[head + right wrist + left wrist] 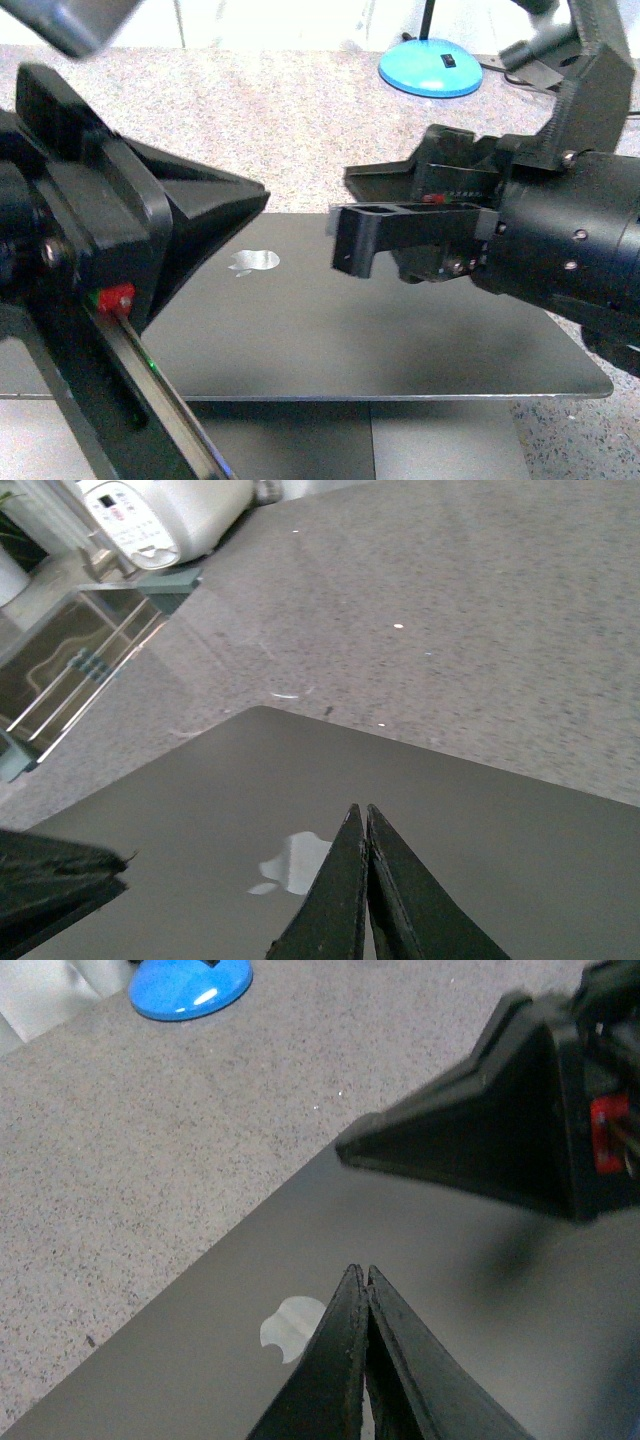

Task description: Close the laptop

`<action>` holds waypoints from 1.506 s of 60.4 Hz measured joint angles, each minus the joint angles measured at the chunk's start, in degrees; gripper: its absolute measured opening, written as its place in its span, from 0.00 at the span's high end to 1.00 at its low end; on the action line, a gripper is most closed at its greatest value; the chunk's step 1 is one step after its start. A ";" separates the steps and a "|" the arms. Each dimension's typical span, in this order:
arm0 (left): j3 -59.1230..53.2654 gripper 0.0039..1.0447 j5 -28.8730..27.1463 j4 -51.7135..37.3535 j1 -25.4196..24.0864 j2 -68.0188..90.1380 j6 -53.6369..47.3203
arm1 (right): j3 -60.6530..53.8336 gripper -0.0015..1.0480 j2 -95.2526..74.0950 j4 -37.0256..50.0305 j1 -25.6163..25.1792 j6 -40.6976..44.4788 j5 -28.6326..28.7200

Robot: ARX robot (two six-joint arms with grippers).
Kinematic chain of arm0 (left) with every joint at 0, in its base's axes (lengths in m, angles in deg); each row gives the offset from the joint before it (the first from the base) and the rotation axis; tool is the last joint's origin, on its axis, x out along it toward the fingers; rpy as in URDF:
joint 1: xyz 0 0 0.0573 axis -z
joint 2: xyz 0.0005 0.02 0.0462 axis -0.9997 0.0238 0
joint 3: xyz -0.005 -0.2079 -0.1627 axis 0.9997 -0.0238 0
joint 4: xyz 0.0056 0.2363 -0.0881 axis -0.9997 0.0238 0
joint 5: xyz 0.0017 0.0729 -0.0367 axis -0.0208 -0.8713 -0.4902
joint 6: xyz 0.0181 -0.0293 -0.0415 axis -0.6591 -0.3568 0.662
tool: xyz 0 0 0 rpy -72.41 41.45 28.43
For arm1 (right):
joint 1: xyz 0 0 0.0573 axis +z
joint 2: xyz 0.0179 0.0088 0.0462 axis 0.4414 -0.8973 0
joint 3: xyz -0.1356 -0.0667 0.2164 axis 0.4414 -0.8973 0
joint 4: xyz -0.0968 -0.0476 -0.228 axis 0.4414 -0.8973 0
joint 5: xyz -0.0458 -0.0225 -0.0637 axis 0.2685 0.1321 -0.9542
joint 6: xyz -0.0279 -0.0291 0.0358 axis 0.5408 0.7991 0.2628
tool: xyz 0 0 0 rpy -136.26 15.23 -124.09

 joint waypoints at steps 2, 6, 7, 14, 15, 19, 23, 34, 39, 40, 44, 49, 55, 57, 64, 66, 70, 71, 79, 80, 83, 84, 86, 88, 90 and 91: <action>0.00 0.96 -1.66 -0.35 0.28 0.48 -0.02 | -0.02 0.99 0.33 -0.24 -0.63 0.22 -0.68; 0.31 0.96 -4.26 -0.46 0.35 1.31 -0.11 | 0.17 0.99 1.66 -1.51 -2.99 1.92 -3.28; 0.39 0.96 -4.85 -0.48 0.31 1.49 -0.09 | 0.26 0.99 1.88 -1.73 -3.45 2.21 -3.80; 2.14 0.96 -5.68 0.66 -0.77 2.49 1.38 | 1.07 0.99 4.79 -3.54 -8.20 3.34 -5.27; 2.32 0.96 -5.62 0.87 -0.83 2.47 1.38 | 1.16 0.99 5.14 -3.96 -8.66 3.56 -5.29; 2.73 0.96 -5.64 1.33 -0.85 2.29 1.62 | 1.33 0.99 6.88 -4.96 -10.51 3.91 -5.27; 2.56 0.96 -5.60 1.55 -0.66 2.12 1.66 | 1.27 0.99 7.61 -4.94 -10.88 4.15 -5.31; -1.29 0.96 -1.68 9.90 2.08 -0.31 2.73 | -2.69 0.99 5.46 0.35 -8.50 3.13 -7.69; -4.02 0.96 -0.98 9.86 2.69 -1.03 2.45 | -4.39 0.99 3.85 2.69 -7.41 2.36 -8.55; -4.35 0.96 -0.98 9.70 2.69 -1.11 2.47 | -4.76 0.99 3.54 3.21 -7.15 2.21 -8.76; -5.20 0.96 -0.98 9.31 2.43 -1.33 2.60 | -5.38 0.99 3.13 4.00 -6.78 2.08 -9.25; -5.33 0.96 -2.36 7.54 0.98 -1.38 2.91 | -5.53 0.99 3.13 4.00 -7.02 2.16 -11.23; -4.61 0.96 -8.20 2.97 -2.84 -0.68 4.22 | -5.33 0.99 3.67 2.12 -8.52 3.85 -18.40; -3.89 0.96 -11.61 1.09 -5.01 -0.24 5.51 | -5.16 0.99 4.20 1.68 -9.53 7.13 -26.12; -1.77 0.96 -22.14 -2.23 -12.37 -1.55 10.75 | -6.16 0.99 7.34 12.17 -13.73 21.22 -50.25; -1.81 0.96 -22.58 -2.16 -13.11 -2.19 11.10 | -7.02 0.99 8.61 15.34 -14.73 24.61 -54.90; -3.13 0.96 -22.64 -2.10 -14.49 -5.35 12.02 | -9.29 0.99 12.11 18.18 -15.54 29.66 -61.72; -3.43 0.96 -22.56 -1.90 -14.60 -5.95 12.17 | -10.25 0.99 13.46 19.02 -15.52 31.19 -63.19; -7.78 0.96 -21.84 2.25 -16.72 -13.94 13.55 | -16.06 0.99 23.10 19.23 -12.00 36.79 -68.98; -8.94 0.96 -21.81 4.00 -17.57 -16.26 14.12 | -16.96 0.99 24.94 18.75 -11.04 37.48 -69.99; -11.13 0.96 -20.94 7.96 -19.19 -21.31 15.26 | -20.24 0.99 31.87 17.73 -6.47 39.69 -74.93; -12.26 0.96 -20.39 9.88 -20.17 -24.22 16.33 | -21.16 0.99 33.70 18.18 -4.90 40.24 -76.50; -13.16 0.96 -20.35 12.31 -20.57 -27.21 17.55 | -22.10 0.99 37.09 17.22 -3.28 39.82 -76.26; -14.40 0.96 -19.28 13.00 -21.14 -30.18 18.08 | -22.12 0.99 42.56 9.57 -2.14 37.73 -69.31; -16.96 0.96 -17.40 9.03 -21.53 -33.53 17.66 | -22.12 0.99 51.10 -2.32 0.07 34.03 -60.41; -18.60 0.96 -17.40 6.69 -21.49 -35.91 17.33 | -22.21 0.99 55.65 -8.55 1.68 32.11 -57.35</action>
